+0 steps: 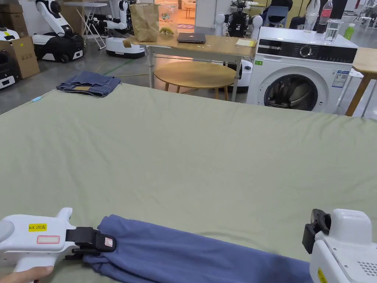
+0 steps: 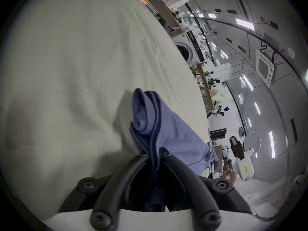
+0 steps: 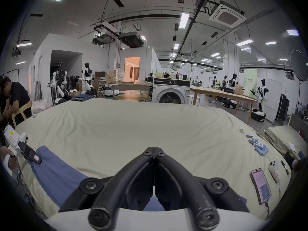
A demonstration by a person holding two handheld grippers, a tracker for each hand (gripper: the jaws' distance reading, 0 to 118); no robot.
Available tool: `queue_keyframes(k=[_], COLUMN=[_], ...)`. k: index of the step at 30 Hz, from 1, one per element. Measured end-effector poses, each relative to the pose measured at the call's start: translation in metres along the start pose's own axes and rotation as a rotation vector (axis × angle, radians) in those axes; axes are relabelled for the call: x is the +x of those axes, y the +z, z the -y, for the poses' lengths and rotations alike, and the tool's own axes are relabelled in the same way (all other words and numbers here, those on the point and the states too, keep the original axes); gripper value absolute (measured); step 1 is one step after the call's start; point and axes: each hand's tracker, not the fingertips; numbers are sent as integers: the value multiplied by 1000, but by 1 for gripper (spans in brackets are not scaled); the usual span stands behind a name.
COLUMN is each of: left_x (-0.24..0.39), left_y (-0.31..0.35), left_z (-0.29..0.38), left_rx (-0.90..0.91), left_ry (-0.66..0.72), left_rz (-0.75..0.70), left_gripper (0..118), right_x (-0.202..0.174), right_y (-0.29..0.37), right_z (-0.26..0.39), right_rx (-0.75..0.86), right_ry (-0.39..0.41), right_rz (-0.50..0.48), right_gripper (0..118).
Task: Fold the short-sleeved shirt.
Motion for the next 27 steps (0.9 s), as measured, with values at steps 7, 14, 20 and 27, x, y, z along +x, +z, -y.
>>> queue_keyframes(k=[7,14,20,27], left_x=[26,55,69,91], left_y=[24,56,105,115], left_z=[-8,-22,-32,-20], left_rx=[52,91,129,116], left_ry=[-60,-125,-207,-269], left_rz=[49,28,-153,-215], left_gripper=[1,1,1,1], right_x=[13,18,16,12], right_y=[0,-1,-2,-3], right_z=[2,-1,-4,-5], right_rx=[-2,-1,7,8], right_ry=[-17,-44,-42,-46], right_rz=[9,6,-12,-33], right_gripper=[0,0,0,0])
